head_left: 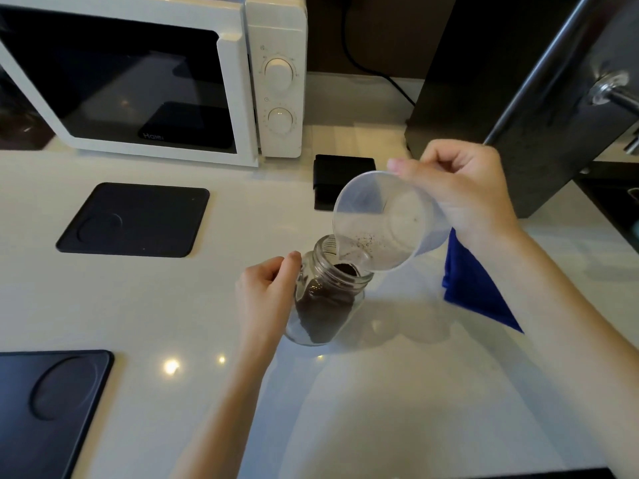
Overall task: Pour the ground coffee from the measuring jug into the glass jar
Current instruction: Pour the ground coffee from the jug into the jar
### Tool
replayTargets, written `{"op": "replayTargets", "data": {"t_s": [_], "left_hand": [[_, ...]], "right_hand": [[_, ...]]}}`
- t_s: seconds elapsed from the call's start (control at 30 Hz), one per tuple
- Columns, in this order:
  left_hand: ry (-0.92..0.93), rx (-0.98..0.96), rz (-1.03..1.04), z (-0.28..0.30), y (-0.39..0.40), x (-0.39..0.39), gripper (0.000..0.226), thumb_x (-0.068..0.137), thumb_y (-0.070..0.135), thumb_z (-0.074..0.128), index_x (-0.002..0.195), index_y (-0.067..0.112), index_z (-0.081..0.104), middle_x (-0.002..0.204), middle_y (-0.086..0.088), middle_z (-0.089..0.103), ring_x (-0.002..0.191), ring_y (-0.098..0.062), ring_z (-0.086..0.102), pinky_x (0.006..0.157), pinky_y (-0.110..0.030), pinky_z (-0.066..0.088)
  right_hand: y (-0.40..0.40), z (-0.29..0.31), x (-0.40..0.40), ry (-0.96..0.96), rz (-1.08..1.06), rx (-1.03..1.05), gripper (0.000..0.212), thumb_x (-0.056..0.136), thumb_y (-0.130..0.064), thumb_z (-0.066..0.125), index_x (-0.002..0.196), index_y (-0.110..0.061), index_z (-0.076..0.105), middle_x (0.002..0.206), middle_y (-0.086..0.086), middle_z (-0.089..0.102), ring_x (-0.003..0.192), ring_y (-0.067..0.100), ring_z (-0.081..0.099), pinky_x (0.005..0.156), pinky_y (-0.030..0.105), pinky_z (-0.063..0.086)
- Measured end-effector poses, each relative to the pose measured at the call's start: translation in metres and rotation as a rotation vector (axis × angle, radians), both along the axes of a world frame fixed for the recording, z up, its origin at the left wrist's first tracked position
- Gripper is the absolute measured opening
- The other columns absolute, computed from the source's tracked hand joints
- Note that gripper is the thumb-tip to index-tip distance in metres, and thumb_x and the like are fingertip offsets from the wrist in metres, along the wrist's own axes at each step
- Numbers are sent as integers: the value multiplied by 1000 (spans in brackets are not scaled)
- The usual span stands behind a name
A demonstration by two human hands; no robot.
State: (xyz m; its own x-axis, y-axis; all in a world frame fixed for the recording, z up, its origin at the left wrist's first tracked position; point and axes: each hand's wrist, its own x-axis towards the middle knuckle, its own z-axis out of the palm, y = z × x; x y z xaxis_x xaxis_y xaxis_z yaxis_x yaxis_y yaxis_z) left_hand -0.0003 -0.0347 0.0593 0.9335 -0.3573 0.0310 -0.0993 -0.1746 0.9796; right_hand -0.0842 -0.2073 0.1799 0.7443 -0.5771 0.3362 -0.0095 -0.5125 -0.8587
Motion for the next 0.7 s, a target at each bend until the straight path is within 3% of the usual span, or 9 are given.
{"op": "replayTargets", "data": {"t_s": [0.13, 0.2, 0.23, 0.3, 0.37, 0.4, 0.47, 0.6, 0.7], "left_hand": [[94, -88, 65, -12, 6, 4, 37, 68, 23, 50, 48, 13, 21, 46, 7, 18, 51, -12, 18, 52, -34, 13], [130, -166, 69, -18, 9, 3, 33, 66, 20, 47, 46, 10, 22, 44, 10, 19, 50, -10, 17, 50, -33, 12], [142, -194, 67, -20, 11, 2, 31, 65, 19, 45, 45, 12, 22, 43, 11, 19, 49, -10, 16, 50, -33, 11], [150, -223, 56, -22, 11, 1, 32, 66, 17, 43, 42, 20, 22, 42, 12, 19, 49, -10, 15, 49, -34, 11], [140, -237, 47, -23, 10, 1, 33, 67, 15, 42, 42, 25, 22, 42, 12, 19, 49, -11, 15, 48, -32, 11], [134, -243, 47, -24, 10, 1, 34, 68, 14, 42, 42, 27, 23, 42, 13, 19, 48, -9, 14, 47, -29, 11], [123, -256, 46, -25, 10, 2, 35, 68, 13, 41, 42, 27, 23, 41, 13, 19, 47, -7, 15, 45, -27, 11], [85, -268, 21, -26, 9, 4, 37, 69, 11, 39, 41, 29, 24, 40, 15, 19, 44, -3, 15, 40, -18, 13], [79, -277, 20, -26, 9, 5, 37, 68, 10, 38, 39, 29, 25, 38, 16, 20, 42, -2, 15, 38, -16, 14]], "right_hand": [[-2, -23, -12, -37, -169, 412, 29, 76, -27, 69, 55, -13, 54, 57, -1, 52, 56, 2, 52, 60, 16, 48], [-1, -39, -17, -19, -221, 616, 29, 72, -33, 71, 74, -6, 61, 76, 13, 58, 78, 15, 59, 85, 31, 50], [1, -46, -21, -6, -257, 717, 40, 69, -36, 72, 86, -1, 61, 91, 23, 59, 91, 25, 59, 93, 40, 47], [4, -59, -28, 8, -325, 889, 57, 60, -41, 75, 100, -3, 61, 107, 23, 62, 105, 32, 58, 85, 43, 52], [5, -73, -34, -25, -326, 1018, 39, 53, -43, 75, 88, -24, 71, 89, 4, 73, 89, 20, 67, 60, 30, 56], [6, -78, -37, -59, -339, 1056, 26, 57, -42, 74, 79, -29, 72, 79, -2, 75, 78, 14, 69, 52, 24, 54], [8, -88, -42, -108, -405, 1106, 14, 64, -38, 74, 74, -29, 73, 75, -6, 75, 73, 11, 70, 54, 25, 54], [16, -100, -48, -170, -456, 1103, 27, 52, -40, 77, 74, -25, 74, 79, -5, 76, 78, 13, 70, 67, 30, 52], [18, -105, -50, -189, -483, 1070, 22, 60, -35, 77, 71, -18, 71, 86, 2, 72, 86, 18, 66, 84, 40, 52]]}}
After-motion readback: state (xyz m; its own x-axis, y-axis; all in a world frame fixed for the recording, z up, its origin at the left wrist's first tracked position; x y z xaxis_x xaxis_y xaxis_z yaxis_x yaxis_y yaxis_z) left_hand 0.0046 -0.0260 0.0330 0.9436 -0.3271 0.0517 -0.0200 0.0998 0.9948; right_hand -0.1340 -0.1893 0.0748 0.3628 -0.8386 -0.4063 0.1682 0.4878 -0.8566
